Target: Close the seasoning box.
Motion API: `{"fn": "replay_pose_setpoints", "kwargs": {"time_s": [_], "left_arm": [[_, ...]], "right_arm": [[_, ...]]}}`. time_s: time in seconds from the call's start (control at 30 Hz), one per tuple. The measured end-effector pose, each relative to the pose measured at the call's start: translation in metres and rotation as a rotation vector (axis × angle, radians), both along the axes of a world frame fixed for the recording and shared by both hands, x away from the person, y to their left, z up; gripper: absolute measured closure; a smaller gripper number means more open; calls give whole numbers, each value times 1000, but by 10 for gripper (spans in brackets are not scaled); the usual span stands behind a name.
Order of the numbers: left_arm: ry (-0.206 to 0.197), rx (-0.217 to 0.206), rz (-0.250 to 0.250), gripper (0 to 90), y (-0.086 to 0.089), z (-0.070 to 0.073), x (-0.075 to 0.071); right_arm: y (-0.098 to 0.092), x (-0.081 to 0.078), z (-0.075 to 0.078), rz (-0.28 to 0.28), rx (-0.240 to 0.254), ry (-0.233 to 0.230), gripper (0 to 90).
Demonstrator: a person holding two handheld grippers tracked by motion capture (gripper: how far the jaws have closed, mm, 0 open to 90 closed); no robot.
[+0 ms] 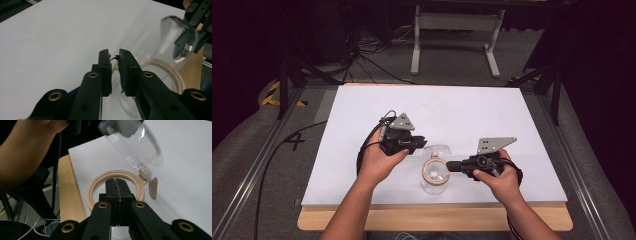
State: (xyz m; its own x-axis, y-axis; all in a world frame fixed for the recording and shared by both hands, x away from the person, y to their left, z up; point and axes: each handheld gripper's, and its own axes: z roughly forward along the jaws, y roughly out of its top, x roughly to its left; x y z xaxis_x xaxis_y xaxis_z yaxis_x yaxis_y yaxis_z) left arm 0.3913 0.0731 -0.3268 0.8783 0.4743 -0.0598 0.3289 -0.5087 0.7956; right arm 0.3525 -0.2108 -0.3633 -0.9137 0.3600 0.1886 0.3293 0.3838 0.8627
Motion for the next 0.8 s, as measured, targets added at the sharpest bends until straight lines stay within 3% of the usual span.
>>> {"fn": "replay_pose_setpoints", "kwargs": {"time_s": [0.37, 0.8], "left_arm": [[29, 23, -1, 782, 7, 8, -6], [55, 36, 14, 768, 17, 11, -5]], "right_arm": [[4, -3, 2, 42, -39, 7, 900], [12, -8, 3, 125, -150, 47, 900]]}}
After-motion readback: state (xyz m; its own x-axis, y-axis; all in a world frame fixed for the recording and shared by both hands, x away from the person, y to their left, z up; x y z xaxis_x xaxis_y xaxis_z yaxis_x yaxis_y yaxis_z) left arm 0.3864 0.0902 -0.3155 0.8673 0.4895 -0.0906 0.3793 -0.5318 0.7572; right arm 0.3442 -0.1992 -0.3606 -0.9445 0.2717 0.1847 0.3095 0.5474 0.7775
